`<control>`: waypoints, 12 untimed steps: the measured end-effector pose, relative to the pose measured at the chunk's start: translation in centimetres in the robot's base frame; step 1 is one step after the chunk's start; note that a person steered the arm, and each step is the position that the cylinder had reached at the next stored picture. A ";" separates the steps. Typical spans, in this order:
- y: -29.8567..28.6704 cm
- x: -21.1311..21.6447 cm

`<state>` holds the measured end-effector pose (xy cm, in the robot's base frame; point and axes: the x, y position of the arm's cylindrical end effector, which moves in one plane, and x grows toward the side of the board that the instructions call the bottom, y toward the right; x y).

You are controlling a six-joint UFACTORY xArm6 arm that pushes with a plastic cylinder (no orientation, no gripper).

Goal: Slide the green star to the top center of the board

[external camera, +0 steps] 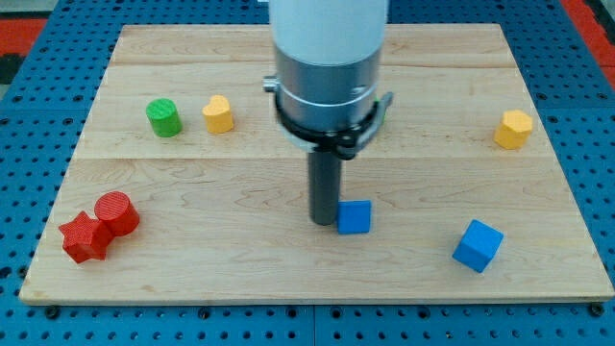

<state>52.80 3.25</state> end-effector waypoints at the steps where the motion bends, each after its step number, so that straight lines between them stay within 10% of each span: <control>1: 9.9 0.2; 5: 10.9 0.0; 10: -8.6 -4.3; 12: -3.1 -10.9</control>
<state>41.91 0.12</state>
